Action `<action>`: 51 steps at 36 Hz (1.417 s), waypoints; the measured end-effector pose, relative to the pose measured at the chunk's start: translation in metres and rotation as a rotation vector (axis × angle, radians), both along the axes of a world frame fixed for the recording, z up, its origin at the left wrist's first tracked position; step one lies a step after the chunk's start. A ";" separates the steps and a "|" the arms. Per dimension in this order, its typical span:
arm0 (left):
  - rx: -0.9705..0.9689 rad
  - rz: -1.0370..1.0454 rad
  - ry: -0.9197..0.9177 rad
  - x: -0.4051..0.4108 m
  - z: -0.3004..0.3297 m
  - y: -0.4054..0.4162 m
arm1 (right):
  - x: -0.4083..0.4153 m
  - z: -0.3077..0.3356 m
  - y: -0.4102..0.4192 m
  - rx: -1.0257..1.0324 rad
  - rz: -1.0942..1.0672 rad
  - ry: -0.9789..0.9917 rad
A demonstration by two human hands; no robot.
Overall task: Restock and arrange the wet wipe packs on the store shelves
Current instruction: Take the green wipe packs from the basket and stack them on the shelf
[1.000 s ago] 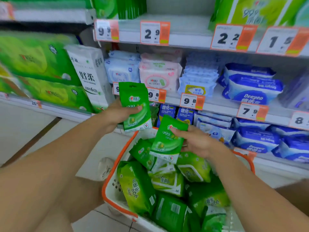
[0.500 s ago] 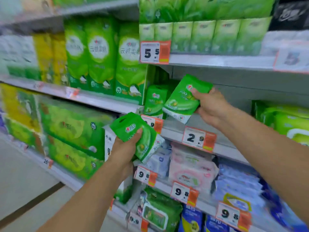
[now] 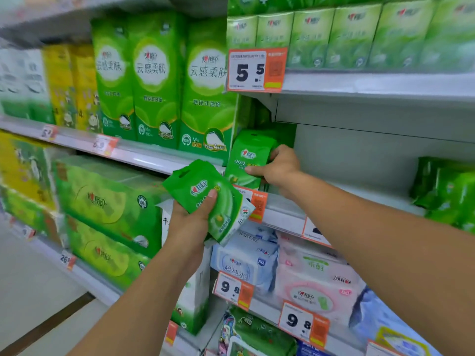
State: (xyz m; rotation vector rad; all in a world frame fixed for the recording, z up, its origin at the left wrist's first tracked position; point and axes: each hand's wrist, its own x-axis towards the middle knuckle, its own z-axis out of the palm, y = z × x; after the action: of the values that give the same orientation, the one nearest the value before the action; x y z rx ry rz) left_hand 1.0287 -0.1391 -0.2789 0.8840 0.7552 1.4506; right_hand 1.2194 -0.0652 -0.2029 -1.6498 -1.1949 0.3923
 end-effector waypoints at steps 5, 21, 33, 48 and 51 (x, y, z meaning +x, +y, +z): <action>0.070 -0.096 0.018 0.012 0.015 -0.008 | -0.001 0.015 -0.060 0.093 0.048 -0.008; 0.641 0.486 1.247 0.077 0.019 0.049 | 0.125 0.015 -0.047 -0.148 -0.043 0.499; 0.627 0.540 1.195 0.087 0.039 0.078 | 0.159 -0.012 0.074 -0.144 -0.240 0.040; 0.616 0.606 1.421 0.099 0.043 0.070 | 0.171 -0.018 0.101 -0.182 -0.443 -0.265; 0.640 0.573 1.425 0.097 0.043 0.071 | 0.166 -0.017 0.094 -0.224 -0.384 -0.280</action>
State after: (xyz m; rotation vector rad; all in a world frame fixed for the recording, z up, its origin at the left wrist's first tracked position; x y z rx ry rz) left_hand 1.1254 -0.0682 -0.2359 2.4349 1.7027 1.3980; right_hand 1.3849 0.0292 -0.2198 -2.1327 -1.0257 0.0527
